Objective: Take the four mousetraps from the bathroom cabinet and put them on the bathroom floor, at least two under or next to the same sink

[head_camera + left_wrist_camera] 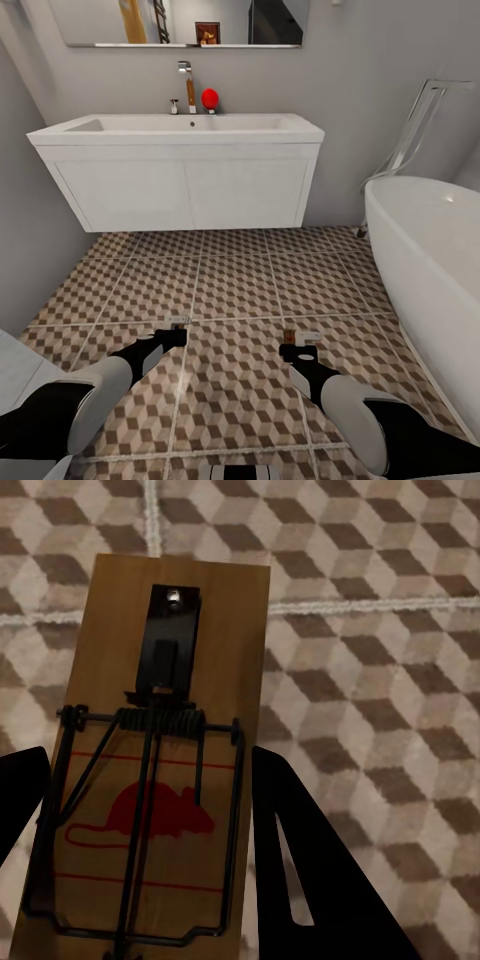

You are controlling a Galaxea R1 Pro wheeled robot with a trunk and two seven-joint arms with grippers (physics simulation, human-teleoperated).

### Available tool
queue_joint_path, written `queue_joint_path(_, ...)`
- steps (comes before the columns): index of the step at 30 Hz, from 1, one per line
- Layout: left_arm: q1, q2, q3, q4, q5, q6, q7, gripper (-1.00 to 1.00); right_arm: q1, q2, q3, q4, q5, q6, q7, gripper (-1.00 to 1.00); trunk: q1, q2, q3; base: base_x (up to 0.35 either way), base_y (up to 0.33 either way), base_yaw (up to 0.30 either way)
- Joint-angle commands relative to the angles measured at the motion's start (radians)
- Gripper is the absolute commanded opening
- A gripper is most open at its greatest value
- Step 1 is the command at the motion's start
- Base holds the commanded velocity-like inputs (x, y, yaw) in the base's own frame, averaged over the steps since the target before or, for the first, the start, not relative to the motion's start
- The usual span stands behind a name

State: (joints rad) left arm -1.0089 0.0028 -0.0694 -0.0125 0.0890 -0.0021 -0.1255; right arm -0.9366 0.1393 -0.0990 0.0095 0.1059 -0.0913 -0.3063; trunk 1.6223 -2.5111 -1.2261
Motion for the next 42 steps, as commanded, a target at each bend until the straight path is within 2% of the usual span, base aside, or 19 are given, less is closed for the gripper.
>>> queue_joint_path(1,0.0,0.0,-0.007,0.0,0.006,-0.001,-0.003,-1.0,-0.001,0.0,-0.008,0.001,0.008,-0.004,-0.004,-1.0,0.0,0.0,-0.002,0.0,0.0,0.0)
queue_joint_path(14,0.0,0.0,-0.007,0.0,0.008,0.001,-0.003,-1.0,-0.001,0.0,-0.008,0.001,0.009,-0.005,-0.005,-1.0,0.0,0.0,-0.024,0.0,0.0,0.0)
queue_joint_path(28,0.0,0.0,-0.007,0.0,0.006,0.001,-0.003,-1.0,-0.001,0.0,-0.008,0.001,0.009,-0.004,-0.005,-1.0,0.0,0.0,-0.028,0.0,0.0,0.0)
queue_joint_path(42,0.0,0.0,-0.007,0.0,0.006,0.001,-0.003,-1.0,-0.001,0.0,-0.008,0.001,0.009,-0.004,-0.005,-1.0,0.0,0.0,-0.049,0.0,0.0,0.0)
